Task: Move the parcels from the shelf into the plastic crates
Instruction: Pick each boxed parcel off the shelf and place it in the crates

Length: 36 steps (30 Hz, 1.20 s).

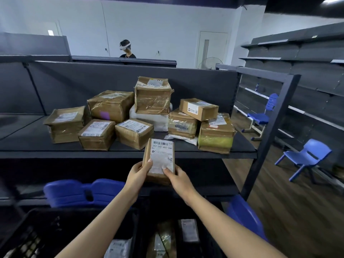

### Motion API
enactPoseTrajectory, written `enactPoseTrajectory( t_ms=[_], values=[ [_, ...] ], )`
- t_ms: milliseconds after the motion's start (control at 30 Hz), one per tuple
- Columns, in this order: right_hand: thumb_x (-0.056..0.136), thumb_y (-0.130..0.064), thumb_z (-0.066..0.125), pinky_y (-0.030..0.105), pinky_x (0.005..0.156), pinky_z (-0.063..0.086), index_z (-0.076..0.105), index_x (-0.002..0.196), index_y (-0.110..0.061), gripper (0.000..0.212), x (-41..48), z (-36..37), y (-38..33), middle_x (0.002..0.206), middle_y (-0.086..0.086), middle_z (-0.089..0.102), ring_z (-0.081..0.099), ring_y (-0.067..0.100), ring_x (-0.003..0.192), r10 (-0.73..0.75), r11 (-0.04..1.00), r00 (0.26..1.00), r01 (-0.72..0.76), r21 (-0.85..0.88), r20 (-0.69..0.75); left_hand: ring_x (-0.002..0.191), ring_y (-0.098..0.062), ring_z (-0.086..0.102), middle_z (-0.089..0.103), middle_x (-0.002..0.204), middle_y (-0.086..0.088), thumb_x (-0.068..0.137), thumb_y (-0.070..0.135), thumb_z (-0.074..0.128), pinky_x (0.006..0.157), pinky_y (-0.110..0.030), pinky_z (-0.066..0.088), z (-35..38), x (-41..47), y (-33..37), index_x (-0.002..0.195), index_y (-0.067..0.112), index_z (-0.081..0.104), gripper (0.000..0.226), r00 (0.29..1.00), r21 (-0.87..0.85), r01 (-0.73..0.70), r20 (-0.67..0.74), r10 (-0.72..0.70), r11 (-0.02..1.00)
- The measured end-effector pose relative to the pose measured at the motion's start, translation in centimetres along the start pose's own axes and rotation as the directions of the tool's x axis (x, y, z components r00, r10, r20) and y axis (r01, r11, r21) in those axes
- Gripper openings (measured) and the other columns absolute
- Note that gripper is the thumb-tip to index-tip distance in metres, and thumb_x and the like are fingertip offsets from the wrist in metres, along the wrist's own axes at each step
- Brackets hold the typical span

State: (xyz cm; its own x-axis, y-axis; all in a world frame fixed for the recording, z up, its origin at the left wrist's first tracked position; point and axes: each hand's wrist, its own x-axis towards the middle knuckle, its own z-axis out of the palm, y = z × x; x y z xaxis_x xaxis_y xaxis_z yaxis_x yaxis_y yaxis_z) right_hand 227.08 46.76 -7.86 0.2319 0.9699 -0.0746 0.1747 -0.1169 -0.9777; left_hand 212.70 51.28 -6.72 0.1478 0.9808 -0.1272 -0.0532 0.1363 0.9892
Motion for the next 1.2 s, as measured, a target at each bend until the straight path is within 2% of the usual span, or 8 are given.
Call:
enactPoseTrajectory(
  t_ms=[133, 267, 367, 500, 767, 867, 1067, 1200],
  values=[
    [0.09, -0.035, 0.062, 0.012, 0.079, 0.043, 0.053, 0.128, -0.028, 0.04, -1.6, 0.7, 0.4, 0.11, -0.012, 0.064, 0.06, 0.005, 0.103, -0.067, 0.998, 0.998, 0.067, -0.019, -0.018, 0.099, -0.015, 0.064, 0.066, 0.111, -0.003, 0.075, 0.051, 0.071, 0.091, -0.032, 0.051, -1.0, -2.1, -1.0, 0.122, 0.009, 0.054, 0.065, 0.994, 0.111, -0.077, -0.071, 0.086, 0.991],
    [0.094, -0.032, 0.057, 0.006, 0.075, 0.041, 0.049, 0.132, -0.032, 0.039, -3.1, 0.8, 0.7, 0.113, -0.014, 0.063, 0.058, -0.001, 0.102, -0.122, 0.993, 0.992, 0.122, -0.007, -0.029, 0.098, -0.009, 0.063, 0.066, 0.111, 0.001, 0.09, 0.033, 0.062, 0.082, -0.021, 0.047, -1.3, -4.0, -1.5, 0.129, 0.012, 0.056, 0.045, 0.987, 0.202, -0.135, -0.055, 0.149, 0.97],
    [0.096, -0.029, 0.053, 0.004, 0.077, 0.041, 0.046, 0.137, -0.027, 0.041, -3.9, 0.7, 0.5, 0.116, -0.012, 0.06, 0.057, -0.002, 0.102, -0.147, 0.989, 0.988, 0.147, -0.009, -0.049, 0.102, -0.014, 0.064, 0.066, 0.114, -0.002, 0.09, 0.027, 0.063, 0.083, -0.022, 0.05, -1.2, -5.0, -1.8, 0.129, 0.01, 0.055, 0.044, 0.979, 0.212, -0.163, -0.087, 0.184, 0.964],
    [0.094, -0.032, 0.057, 0.023, 0.097, 0.044, 0.037, 0.144, -0.023, 0.055, -4.6, 1.0, 0.9, 0.132, -0.005, 0.057, 0.055, 0.009, 0.116, -0.131, 0.991, 0.988, 0.131, -0.01, -0.079, 0.107, -0.013, 0.062, 0.063, 0.121, -0.003, 0.087, 0.024, 0.067, 0.086, -0.024, 0.05, -1.5, -5.8, -2.2, 0.132, 0.01, 0.051, 0.05, 0.976, 0.205, -0.157, -0.116, 0.183, 0.966],
    [0.095, -0.031, 0.056, 0.001, 0.08, 0.036, 0.042, 0.142, -0.02, 0.05, -5.4, 4.0, 0.6, 0.131, -0.009, 0.051, 0.047, 0.001, 0.114, -0.2, 0.979, 0.974, 0.195, -0.056, -0.11, 0.108, -0.014, 0.062, 0.066, 0.119, -0.001, 0.088, 0.028, 0.065, 0.099, -0.04, 0.049, -4.5, -6.0, -1.9, 0.137, 0.016, 0.05, 0.052, 0.961, 0.319, -0.211, -0.104, 0.255, 0.924],
    [0.095, -0.029, 0.057, -0.005, 0.075, 0.038, 0.036, 0.147, -0.019, 0.057, -5.0, 5.6, 0.6, 0.135, -0.005, 0.054, 0.05, 0.002, 0.116, -0.195, 0.981, 0.973, 0.192, -0.043, -0.126, 0.105, -0.011, 0.062, 0.067, 0.116, -0.001, 0.088, 0.025, 0.066, 0.097, -0.035, 0.05, -6.0, -5.8, -1.8, 0.135, 0.014, 0.053, 0.05, 0.958, 0.303, -0.227, -0.1, 0.268, 0.926],
    [0.096, -0.028, 0.054, -0.006, 0.076, 0.037, 0.039, 0.145, -0.019, 0.052, -4.8, 10.4, 0.2, 0.136, -0.006, 0.054, 0.05, 0.002, 0.117, -0.189, 0.981, 0.968, 0.181, -0.063, -0.165, 0.087, 0.005, 0.058, 0.064, 0.101, 0.008, 0.091, 0.016, 0.063, 0.077, -0.011, 0.045, -10.2, -5.3, -1.8, 0.131, 0.012, 0.056, 0.041, 0.954, 0.324, -0.262, -0.052, 0.294, 0.909],
    [0.097, -0.024, 0.052, -0.001, 0.079, 0.036, 0.047, 0.139, -0.019, 0.043, -4.7, 15.1, 0.5, 0.132, -0.007, 0.055, 0.049, 0.001, 0.114, -0.185, 0.979, 0.965, 0.164, -0.124, -0.187, 0.091, -0.005, 0.059, 0.063, 0.102, 0.007, 0.092, 0.015, 0.061, 0.083, -0.019, 0.043, -14.5, -4.5, -2.8, 0.131, 0.012, 0.056, 0.04, 0.966, 0.375, -0.217, -0.05, 0.253, 0.901]
  ],
)
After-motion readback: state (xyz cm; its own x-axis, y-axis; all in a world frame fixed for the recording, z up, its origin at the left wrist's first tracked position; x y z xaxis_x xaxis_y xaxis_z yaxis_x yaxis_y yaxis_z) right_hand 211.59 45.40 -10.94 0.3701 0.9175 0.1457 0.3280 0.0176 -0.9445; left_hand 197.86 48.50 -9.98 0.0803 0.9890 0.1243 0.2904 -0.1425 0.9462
